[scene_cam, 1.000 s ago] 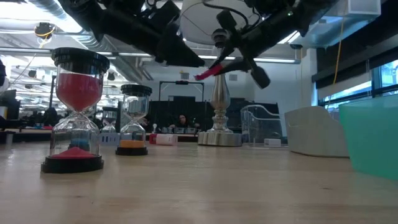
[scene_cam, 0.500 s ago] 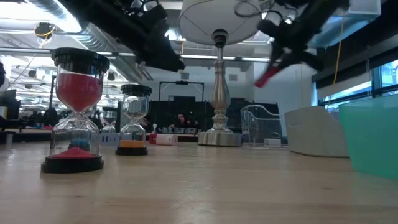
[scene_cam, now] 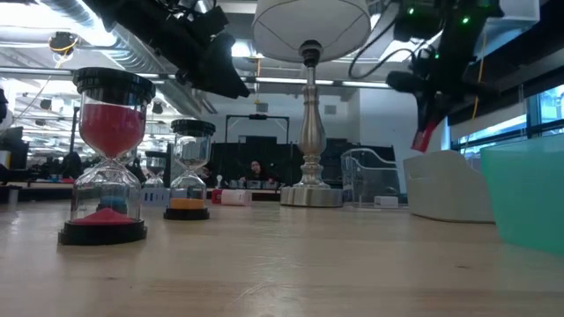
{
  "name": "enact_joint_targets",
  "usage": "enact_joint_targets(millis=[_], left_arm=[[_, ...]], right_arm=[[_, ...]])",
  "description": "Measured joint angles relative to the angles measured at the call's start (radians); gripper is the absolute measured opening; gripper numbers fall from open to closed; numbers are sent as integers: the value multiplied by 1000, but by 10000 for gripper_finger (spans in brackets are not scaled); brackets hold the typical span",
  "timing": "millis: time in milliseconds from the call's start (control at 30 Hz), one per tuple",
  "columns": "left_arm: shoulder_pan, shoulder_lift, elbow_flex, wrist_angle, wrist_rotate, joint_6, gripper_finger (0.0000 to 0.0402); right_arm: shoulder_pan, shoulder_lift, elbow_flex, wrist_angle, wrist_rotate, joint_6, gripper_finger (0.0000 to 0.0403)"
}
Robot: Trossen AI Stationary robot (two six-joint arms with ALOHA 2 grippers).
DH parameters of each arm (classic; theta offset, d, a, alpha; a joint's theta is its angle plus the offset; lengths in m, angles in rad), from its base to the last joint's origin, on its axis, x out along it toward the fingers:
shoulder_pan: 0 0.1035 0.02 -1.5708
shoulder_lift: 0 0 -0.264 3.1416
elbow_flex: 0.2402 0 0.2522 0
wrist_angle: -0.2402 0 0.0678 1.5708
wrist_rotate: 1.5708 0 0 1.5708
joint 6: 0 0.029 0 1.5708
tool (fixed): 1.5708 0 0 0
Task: Pick & Place Office items
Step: Put the red timer into the transparent bin
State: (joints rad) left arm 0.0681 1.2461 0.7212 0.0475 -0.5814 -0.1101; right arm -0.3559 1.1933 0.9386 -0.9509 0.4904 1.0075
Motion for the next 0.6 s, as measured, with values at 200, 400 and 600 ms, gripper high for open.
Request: enact_joint_targets(millis=[200,400,600], left_arm=[[0,0,0,0,-5,-19,214],[0,0,0,0,-6,-19,214],[0,0,0,0,-7,-19,214]], right_arm=[[-26,72,0,-15,-2,-44,76],[-31,101,0,-15,-1,-73,77],[-31,102,0,-15,0,-101,91]])
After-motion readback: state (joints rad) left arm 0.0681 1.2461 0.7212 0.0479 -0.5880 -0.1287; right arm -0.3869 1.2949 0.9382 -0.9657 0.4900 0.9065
